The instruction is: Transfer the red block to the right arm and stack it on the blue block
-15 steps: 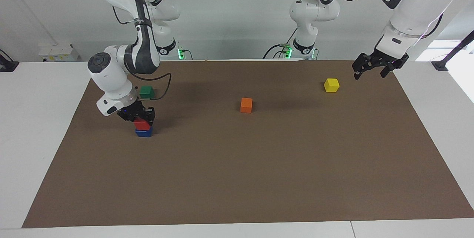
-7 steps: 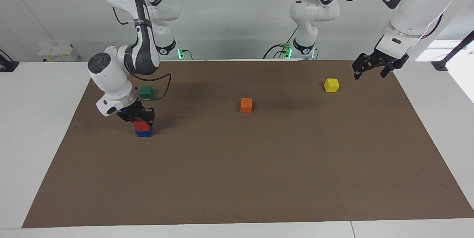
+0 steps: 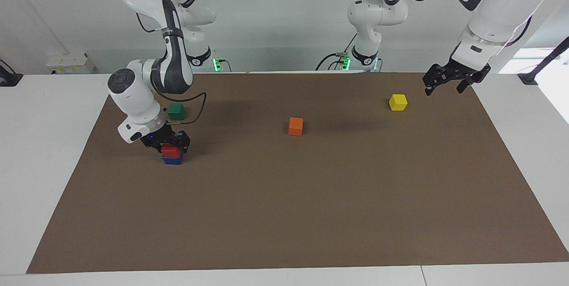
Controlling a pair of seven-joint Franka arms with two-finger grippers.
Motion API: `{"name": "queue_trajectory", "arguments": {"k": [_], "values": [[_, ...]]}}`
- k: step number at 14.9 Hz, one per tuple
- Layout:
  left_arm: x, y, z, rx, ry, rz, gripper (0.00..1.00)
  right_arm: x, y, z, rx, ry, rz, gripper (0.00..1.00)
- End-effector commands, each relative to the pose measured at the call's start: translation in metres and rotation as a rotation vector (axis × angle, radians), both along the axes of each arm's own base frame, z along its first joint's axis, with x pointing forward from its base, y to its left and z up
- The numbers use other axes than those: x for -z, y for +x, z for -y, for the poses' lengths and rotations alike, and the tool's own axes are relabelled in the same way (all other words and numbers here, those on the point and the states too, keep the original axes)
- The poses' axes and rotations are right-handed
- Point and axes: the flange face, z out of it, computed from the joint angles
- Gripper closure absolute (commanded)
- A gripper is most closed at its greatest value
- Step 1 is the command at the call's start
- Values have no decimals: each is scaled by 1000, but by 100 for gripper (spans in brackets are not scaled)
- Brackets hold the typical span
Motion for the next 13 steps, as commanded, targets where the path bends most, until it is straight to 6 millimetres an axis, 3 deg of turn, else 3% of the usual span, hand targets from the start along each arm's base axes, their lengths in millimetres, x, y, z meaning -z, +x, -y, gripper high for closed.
{"name": "queue_trajectory", "arguments": {"k": [1,7,13], "values": [[-2,-5,-2,-7,-12,-9,0,-12,7,2,-10,23,8,0],[-2,-5,-2,-7,-12,-9,0,-106,28,-5,-81,28,-5,0],[-2,-5,-2,-7,-12,-9,0,-199,14,3,-270,-28,68,0]]}}
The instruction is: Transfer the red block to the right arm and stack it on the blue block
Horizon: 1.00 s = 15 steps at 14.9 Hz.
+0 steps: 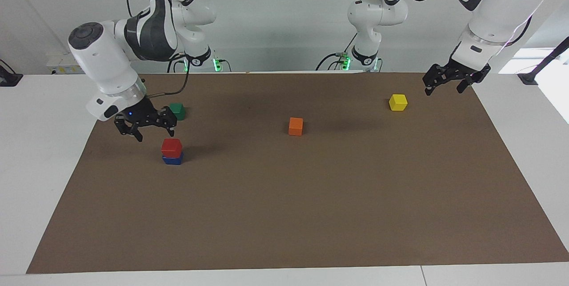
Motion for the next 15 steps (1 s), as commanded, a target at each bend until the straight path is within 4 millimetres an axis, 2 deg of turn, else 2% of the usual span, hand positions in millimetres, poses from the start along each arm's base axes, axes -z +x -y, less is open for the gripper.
{"name": "queue_trajectory", "arguments": {"k": [1,5,7,9,12,15], "values": [[-2,-5,-2,-7,-12,-9,0,-34,-11,7,-41,-14,-45,0],[-2,-5,-2,-7,-12,-9,0,-68,-35,16,-35,-38,-170,0],[-2,-5,-2,-7,-12,-9,0,-77,-52,29,-7,-40,-212,0],[-2,-5,-1,-5,-12,-9,0,-87,-65,31,13,-46,-206,0],[-2,-5,-2,-7,-12,-9,0,-97,-72,24,75,-67,-191,0],[-2,-5,-2,-7,-12,-9,0,-101,-67,26,75,-100,-141,0]]}}
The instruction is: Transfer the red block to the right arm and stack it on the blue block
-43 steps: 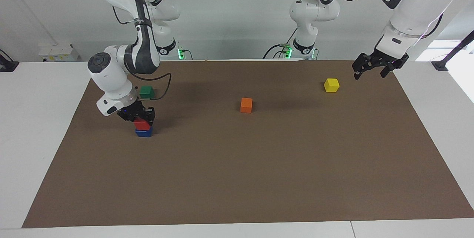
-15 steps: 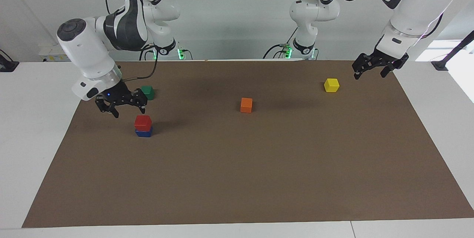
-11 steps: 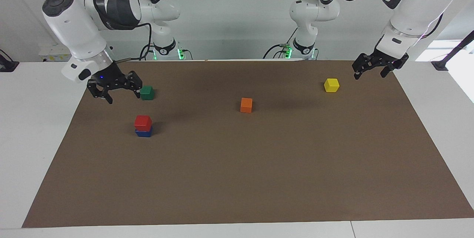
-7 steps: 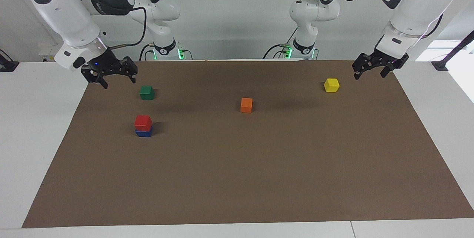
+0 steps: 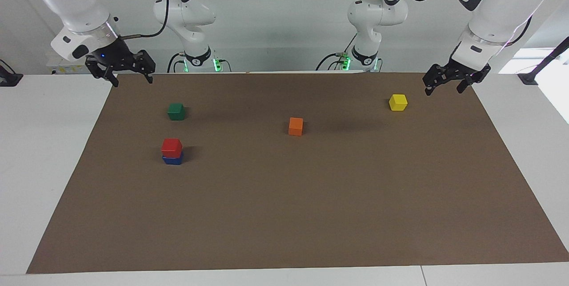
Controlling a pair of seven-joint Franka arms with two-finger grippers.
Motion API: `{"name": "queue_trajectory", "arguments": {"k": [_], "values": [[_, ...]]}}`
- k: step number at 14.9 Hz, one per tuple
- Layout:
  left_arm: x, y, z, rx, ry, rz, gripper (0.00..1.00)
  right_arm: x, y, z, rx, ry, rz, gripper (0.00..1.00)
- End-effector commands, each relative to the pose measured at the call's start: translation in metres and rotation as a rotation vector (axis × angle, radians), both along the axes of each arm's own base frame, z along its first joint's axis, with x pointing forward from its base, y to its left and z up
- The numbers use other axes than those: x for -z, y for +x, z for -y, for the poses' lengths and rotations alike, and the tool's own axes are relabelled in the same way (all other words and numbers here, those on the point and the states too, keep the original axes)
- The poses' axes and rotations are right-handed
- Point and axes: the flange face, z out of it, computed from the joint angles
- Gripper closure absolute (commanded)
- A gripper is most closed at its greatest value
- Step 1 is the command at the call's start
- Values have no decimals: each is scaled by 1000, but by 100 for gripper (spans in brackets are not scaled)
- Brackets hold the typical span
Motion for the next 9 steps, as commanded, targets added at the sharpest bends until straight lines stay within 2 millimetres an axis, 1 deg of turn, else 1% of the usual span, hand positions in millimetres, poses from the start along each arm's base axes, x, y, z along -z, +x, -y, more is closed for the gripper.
{"name": "queue_trajectory", "arguments": {"k": [1,3,4,9], "values": [[-2,-5,-2,-7,-12,-9,0,2,0,0,15,-25,48,0],[-2,-5,-2,-7,-12,-9,0,6,4,1,14,-24,79,0],[-2,-5,-2,-7,-12,-9,0,7,2,1,14,-24,76,0],[-2,-5,-1,-5,-12,-9,0,5,2,6,22,-23,74,0]]}}
